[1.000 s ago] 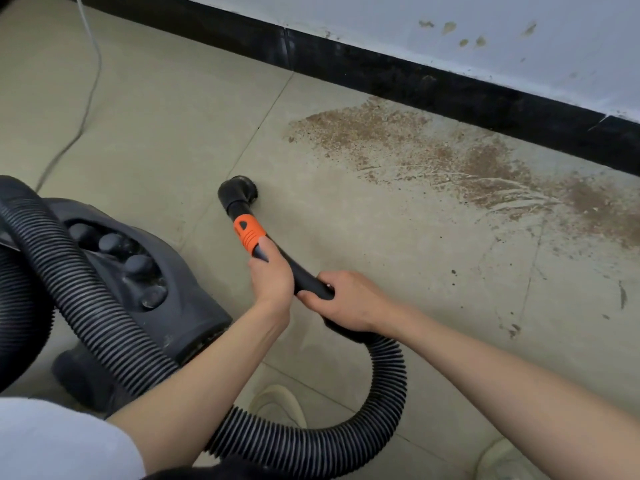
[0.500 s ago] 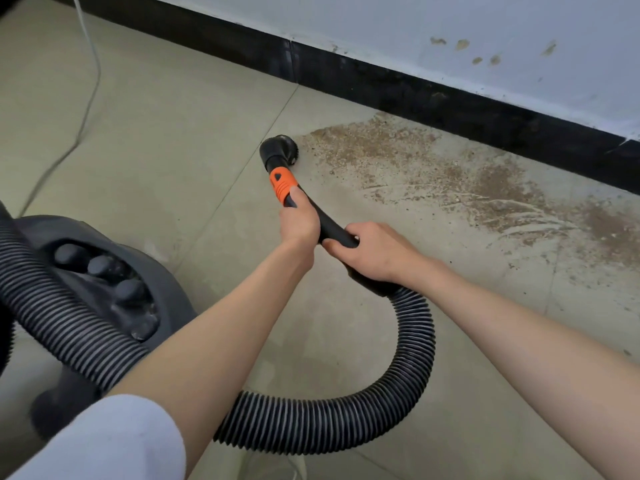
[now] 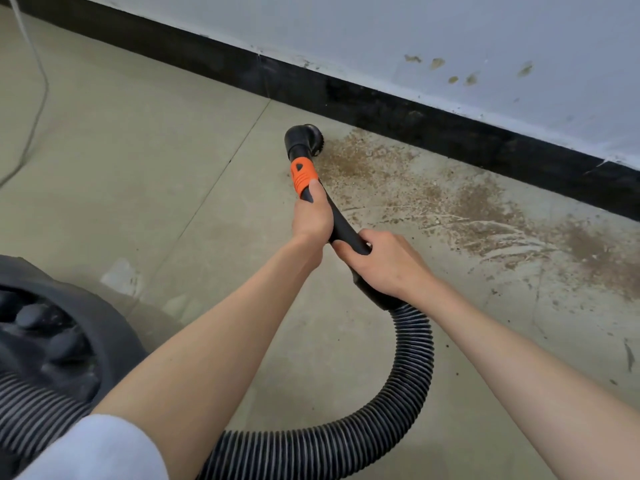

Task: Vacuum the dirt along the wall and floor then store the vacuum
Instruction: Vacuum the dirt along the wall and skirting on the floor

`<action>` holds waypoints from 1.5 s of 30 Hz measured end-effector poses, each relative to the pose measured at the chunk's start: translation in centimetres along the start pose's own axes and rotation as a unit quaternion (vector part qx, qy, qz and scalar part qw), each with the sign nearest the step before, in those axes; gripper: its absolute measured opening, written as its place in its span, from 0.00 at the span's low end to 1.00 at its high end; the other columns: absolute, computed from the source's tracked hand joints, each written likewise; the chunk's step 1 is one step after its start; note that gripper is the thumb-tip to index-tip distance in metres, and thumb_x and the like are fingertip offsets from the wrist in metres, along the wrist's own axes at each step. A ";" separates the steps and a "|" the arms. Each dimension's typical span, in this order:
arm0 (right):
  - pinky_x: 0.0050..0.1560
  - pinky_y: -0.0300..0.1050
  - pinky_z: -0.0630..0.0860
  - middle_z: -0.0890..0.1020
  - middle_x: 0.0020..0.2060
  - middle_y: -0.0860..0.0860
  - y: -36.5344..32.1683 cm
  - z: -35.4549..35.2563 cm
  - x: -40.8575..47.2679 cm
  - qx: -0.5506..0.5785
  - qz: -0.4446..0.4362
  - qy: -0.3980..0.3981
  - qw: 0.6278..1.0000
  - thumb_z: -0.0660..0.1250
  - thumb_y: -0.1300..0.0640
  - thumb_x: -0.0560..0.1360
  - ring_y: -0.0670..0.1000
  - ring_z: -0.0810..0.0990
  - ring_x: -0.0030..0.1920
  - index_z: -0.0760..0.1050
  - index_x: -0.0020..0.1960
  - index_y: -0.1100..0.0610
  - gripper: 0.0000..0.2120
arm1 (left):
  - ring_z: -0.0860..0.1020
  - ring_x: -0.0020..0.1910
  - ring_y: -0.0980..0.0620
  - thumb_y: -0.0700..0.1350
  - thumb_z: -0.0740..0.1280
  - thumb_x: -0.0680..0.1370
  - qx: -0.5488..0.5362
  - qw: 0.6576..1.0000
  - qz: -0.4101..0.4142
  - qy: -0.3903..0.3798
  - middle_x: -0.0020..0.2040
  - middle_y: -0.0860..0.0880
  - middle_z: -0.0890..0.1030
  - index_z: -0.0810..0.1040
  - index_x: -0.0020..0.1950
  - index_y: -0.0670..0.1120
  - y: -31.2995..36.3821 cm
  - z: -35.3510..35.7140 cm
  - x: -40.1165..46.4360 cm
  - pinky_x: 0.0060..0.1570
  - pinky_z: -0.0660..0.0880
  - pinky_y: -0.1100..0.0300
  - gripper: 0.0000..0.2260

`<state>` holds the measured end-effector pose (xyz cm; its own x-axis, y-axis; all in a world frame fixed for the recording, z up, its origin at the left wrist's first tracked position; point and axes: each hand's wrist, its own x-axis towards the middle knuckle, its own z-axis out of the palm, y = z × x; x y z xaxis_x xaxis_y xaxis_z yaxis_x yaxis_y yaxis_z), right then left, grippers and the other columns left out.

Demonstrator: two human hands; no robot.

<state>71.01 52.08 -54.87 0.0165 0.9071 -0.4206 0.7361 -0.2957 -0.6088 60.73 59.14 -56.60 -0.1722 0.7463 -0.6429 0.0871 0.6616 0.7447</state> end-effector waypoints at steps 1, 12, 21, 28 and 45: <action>0.43 0.52 0.80 0.83 0.33 0.49 0.3 -0.4 0.1 0.001 0.006 0.005 1.000 0.59 0.35 0.75 0.52 0.82 0.36 0.73 0.39 0.53 0.21 | 0.75 0.48 0.46 0.59 0.50 0.81 0.001 1.000 0.002 -0.007 0.46 0.46 0.74 0.67 0.57 0.42 0.2 0.6 0.1 0.56 0.75 0.51 0.21; 0.37 0.49 0.75 0.82 0.34 0.50 2.9 -1.6 -0.1 0.009 0.057 0.048 0.997 0.59 0.35 0.75 0.54 0.81 0.36 0.70 0.37 0.51 0.20 | 0.73 0.39 0.50 0.58 0.50 0.81 0.046 0.997 0.035 -0.054 0.40 0.47 0.72 0.66 0.42 0.46 1.0 4.7 -0.2 0.47 0.73 0.54 0.18; 0.36 0.46 0.73 0.82 0.37 0.50 -2.5 -0.7 3.2 -0.034 -0.022 -0.026 0.999 0.60 0.35 0.76 0.54 0.80 0.38 0.72 0.40 0.51 0.20 | 0.76 0.55 0.44 0.60 0.50 0.81 0.019 0.999 0.003 0.035 0.57 0.43 0.76 0.68 0.66 0.41 2.3 -1.2 2.5 0.57 0.75 0.51 0.26; 0.34 0.45 0.70 0.81 0.37 0.51 -4.7 2.2 2.6 -0.028 -0.057 -0.081 0.995 0.61 0.36 0.76 0.54 0.80 0.38 0.70 0.37 0.51 0.19 | 0.75 0.52 0.45 0.60 0.49 0.81 -0.005 0.997 -0.009 0.074 0.55 0.44 0.74 0.67 0.67 0.42 0.1 -6.0 2.6 0.57 0.75 0.50 0.26; 0.44 0.52 0.78 0.83 0.38 0.51 -2.5 1.7 -0.9 0.031 -0.009 -0.051 0.998 0.60 0.36 0.75 0.55 0.82 0.40 0.72 0.41 0.53 0.20 | 0.75 0.48 0.45 0.58 0.49 0.81 0.050 0.998 0.001 0.037 0.47 0.45 0.75 0.68 0.56 0.42 -0.2 -3.8 -1.0 0.53 0.76 0.51 0.21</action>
<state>67.96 51.48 -54.09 -0.0684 0.8782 -0.4734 0.6930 -0.2996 -0.6558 57.19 58.01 -55.48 -0.2444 0.7431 -0.6230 0.1839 0.6663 0.7227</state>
